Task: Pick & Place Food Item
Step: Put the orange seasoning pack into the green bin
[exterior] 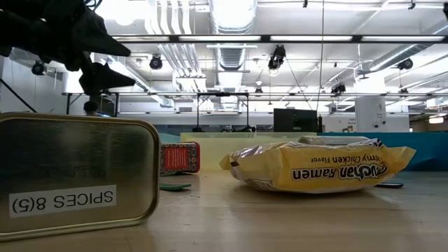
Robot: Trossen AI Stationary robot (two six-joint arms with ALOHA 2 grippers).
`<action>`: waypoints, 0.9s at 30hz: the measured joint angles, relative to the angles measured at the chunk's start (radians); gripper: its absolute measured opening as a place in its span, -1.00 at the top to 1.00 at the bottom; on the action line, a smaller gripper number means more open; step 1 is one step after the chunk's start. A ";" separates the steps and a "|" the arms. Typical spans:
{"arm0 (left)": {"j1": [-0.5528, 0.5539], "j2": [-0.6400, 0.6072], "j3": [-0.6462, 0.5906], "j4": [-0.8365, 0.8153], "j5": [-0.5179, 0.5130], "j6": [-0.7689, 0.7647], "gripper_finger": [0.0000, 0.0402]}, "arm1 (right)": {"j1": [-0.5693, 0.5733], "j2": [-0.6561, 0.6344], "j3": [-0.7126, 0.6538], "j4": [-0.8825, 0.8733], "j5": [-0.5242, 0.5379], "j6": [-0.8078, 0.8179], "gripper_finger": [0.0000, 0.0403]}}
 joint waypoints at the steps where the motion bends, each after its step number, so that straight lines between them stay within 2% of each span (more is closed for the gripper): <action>1: 0.000 0.001 0.000 0.000 0.000 -0.010 -0.90 | 0.012 0.004 -0.005 0.017 0.008 0.013 0.13; 8: 0.000 0.001 0.000 0.002 0.003 -0.031 -0.90 | 0.111 0.070 -0.020 0.097 0.068 0.126 0.13; 15: 0.000 0.001 0.000 0.001 0.007 -0.042 -0.90 | 0.155 0.202 -0.019 0.298 0.096 0.125 0.13; 19: 0.000 0.001 0.000 0.001 0.007 -0.042 -0.90 | 0.167 0.252 0.005 0.278 0.087 0.143 0.13; 27: 0.000 0.001 0.000 0.032 0.006 -0.041 -0.90 | 0.188 0.258 0.120 0.097 0.095 0.141 0.13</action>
